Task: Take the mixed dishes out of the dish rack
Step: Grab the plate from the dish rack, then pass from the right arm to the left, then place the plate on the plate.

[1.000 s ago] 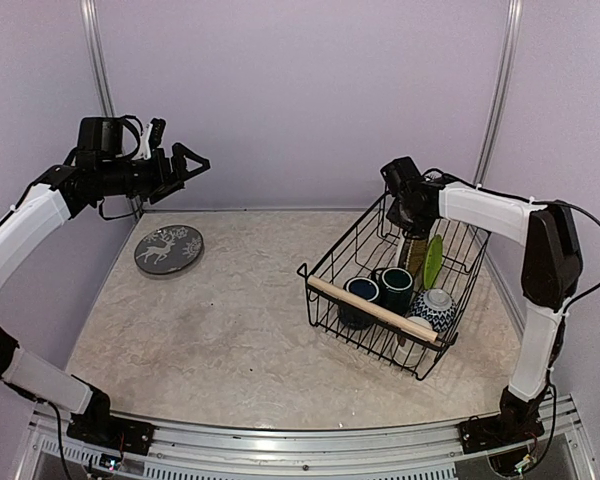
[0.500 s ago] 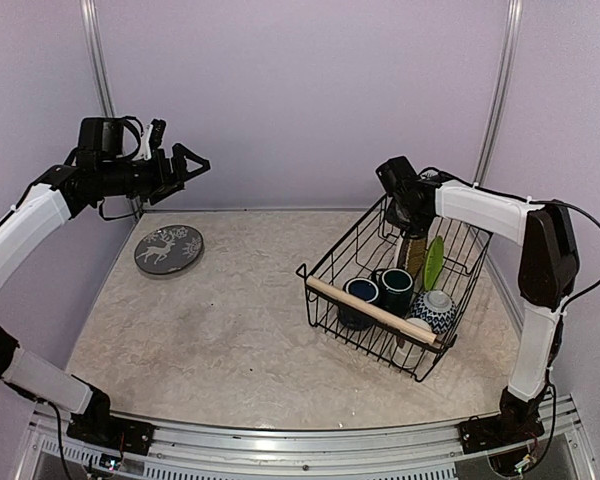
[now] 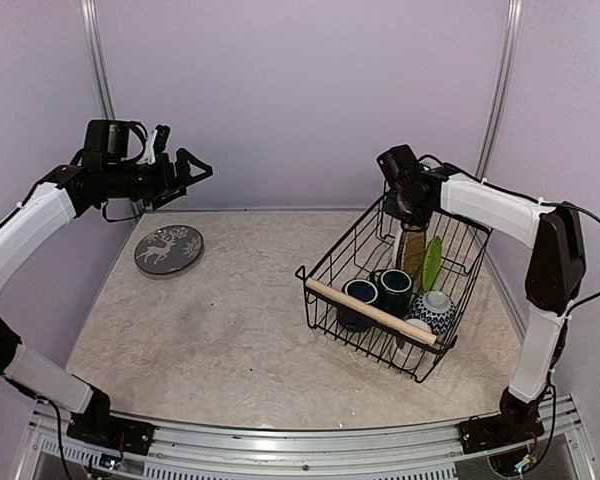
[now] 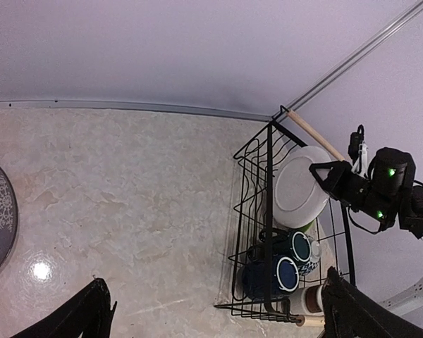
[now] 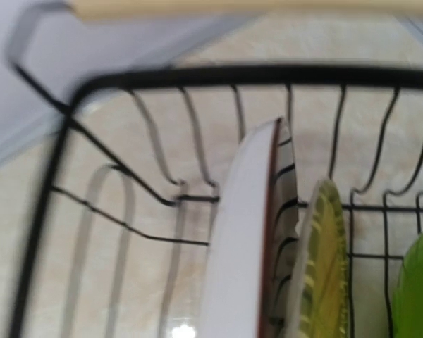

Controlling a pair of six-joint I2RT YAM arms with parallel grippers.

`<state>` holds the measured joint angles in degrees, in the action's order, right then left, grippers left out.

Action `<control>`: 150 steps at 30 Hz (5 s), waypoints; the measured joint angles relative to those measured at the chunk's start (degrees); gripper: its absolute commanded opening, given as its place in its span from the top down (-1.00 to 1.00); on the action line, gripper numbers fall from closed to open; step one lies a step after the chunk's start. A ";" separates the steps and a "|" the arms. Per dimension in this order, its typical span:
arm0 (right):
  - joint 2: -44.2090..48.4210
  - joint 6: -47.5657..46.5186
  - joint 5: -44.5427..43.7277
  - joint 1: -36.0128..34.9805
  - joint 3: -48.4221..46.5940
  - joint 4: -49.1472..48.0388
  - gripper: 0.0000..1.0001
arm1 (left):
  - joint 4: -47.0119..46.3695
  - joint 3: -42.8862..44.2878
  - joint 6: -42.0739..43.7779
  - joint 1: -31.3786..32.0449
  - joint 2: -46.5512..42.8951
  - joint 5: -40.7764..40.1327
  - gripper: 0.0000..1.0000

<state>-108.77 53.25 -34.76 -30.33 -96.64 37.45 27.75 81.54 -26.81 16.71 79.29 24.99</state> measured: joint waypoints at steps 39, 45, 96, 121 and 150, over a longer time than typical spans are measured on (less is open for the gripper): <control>17.64 -59.67 25.92 -13.20 4.33 -13.51 1.00 | 0.37 0.15 -0.83 0.00 1.36 6.29 -0.98; 17.00 -75.78 25.81 -19.52 2.60 -16.41 1.00 | -2.54 0.15 -3.72 -0.52 1.42 13.00 -0.98; -10.01 -106.81 12.44 -31.69 -4.83 -38.80 -0.24 | 1.11 0.87 -24.35 -1.16 18.12 29.92 1.00; 6.84 -69.79 17.97 -16.90 4.07 -33.38 -1.00 | -0.50 -0.72 -17.20 -21.77 17.68 17.88 0.99; 24.35 -37.97 24.30 -2.86 15.93 -23.58 -0.99 | 1.29 -0.68 -17.25 -31.58 32.96 13.73 0.90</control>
<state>-84.42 15.29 -10.46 -33.19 -80.71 13.87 29.04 80.86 -44.05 -14.87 112.25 38.72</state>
